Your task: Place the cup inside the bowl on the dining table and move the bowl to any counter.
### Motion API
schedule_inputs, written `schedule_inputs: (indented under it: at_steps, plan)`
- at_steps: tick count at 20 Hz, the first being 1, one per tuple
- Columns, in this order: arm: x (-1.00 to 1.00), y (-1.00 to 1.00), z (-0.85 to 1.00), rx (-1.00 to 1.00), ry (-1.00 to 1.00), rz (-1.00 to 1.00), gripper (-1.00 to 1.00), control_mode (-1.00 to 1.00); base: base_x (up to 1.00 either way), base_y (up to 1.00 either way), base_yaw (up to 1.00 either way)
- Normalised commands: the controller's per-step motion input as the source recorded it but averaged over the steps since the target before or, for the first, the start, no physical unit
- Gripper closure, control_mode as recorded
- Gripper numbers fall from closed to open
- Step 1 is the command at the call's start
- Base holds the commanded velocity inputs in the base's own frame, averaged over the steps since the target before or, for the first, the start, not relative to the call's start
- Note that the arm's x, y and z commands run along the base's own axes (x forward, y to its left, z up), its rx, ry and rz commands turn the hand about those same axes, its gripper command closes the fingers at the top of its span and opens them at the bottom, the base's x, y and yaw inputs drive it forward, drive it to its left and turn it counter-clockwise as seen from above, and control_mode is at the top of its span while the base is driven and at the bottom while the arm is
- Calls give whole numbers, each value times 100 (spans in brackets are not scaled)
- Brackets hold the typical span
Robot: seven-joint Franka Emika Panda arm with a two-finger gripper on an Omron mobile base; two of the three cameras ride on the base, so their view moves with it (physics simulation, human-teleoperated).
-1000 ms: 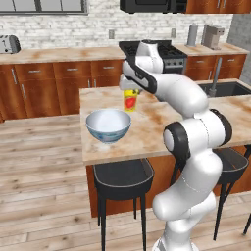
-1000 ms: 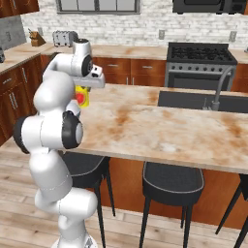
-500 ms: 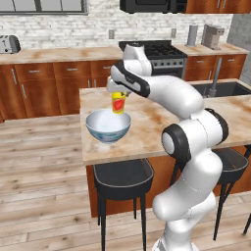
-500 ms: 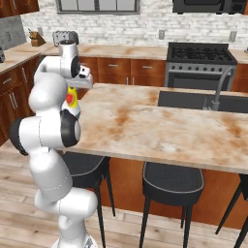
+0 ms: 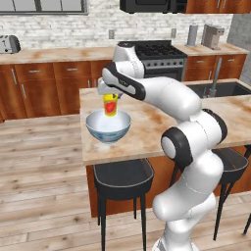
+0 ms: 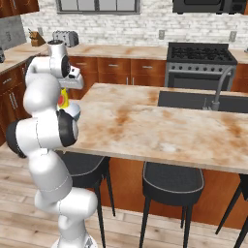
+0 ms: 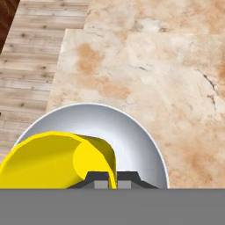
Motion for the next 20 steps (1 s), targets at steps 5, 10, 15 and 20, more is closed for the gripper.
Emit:
schedule_inputs:
  at_steps: [5, 10, 15, 20]
  plan:
    - [-10, 22, -4, 0, 0, 0, 100, -100, 0, 0, 0]
    - [0, 3, -6, 0, 0, 0, 100, -100, 0, 0, 0]
    - [0, 0, -25, 0, 0, 0, 100, -100, 0, 0, 0]
    - [0, 0, -32, 2, 0, 0, 100, -100, 0, 0, 0]
